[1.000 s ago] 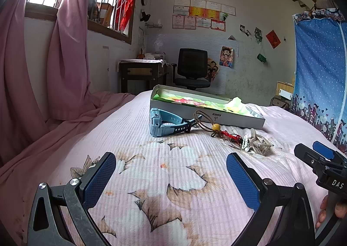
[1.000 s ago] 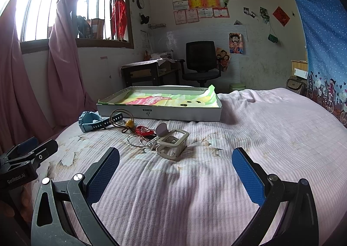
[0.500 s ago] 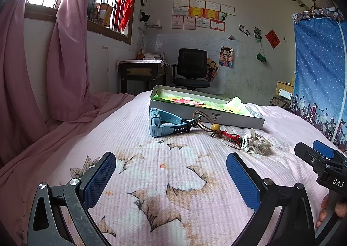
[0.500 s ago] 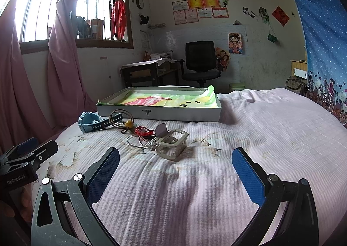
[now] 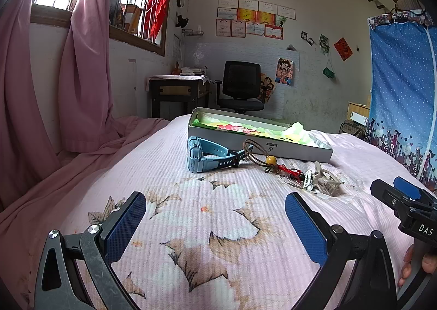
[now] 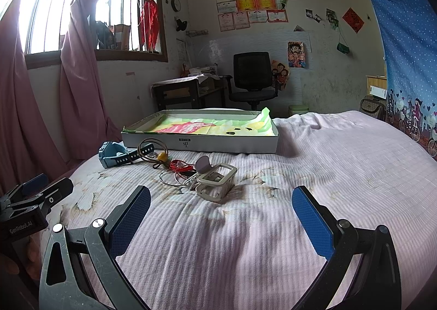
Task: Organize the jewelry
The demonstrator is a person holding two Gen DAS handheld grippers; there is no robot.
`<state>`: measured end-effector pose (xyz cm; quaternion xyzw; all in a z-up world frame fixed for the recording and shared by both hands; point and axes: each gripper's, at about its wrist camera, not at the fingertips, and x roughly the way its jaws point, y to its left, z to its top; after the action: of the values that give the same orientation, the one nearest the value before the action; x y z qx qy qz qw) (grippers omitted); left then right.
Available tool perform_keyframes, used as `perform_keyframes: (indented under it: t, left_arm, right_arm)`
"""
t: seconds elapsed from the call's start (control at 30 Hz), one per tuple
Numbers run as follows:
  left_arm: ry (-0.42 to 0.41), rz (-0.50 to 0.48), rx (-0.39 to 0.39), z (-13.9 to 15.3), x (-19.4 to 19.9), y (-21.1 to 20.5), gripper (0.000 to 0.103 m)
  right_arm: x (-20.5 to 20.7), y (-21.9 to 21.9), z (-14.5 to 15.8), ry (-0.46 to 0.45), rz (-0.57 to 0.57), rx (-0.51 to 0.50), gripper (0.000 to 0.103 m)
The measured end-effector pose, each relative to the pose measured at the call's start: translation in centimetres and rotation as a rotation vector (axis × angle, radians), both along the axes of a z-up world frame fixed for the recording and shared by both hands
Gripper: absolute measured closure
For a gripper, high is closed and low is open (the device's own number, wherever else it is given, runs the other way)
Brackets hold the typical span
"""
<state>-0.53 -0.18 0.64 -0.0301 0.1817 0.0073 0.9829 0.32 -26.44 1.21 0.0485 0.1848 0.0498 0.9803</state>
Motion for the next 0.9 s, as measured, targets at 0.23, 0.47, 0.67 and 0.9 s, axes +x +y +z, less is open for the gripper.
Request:
perform_keyframes:
  t: [0.23, 0.47, 0.67, 0.9]
  left_arm:
    - [0.000, -0.001, 0.000, 0.0, 0.0, 0.0, 0.001]
    - [0.000, 0.002, 0.001, 0.0, 0.0, 0.0, 0.001]
    - [0.010, -0.008, -0.014, 0.1, 0.4, -0.1, 0.001]
    - [0.057, -0.015, -0.037, 0.0, 1.7, 0.6, 0.001]
  right_arm:
    - [0.0, 0.0, 0.0, 0.000, 0.000, 0.000, 0.001]
    - [0.0, 0.0, 0.0, -0.002, 0.003, 0.005, 0.001]
    - [-0.1, 0.1, 0.0, -0.005, 0.006, 0.004, 0.001]
    - [0.2, 0.0, 0.1, 0.017, 0.001, -0.001, 0.001]
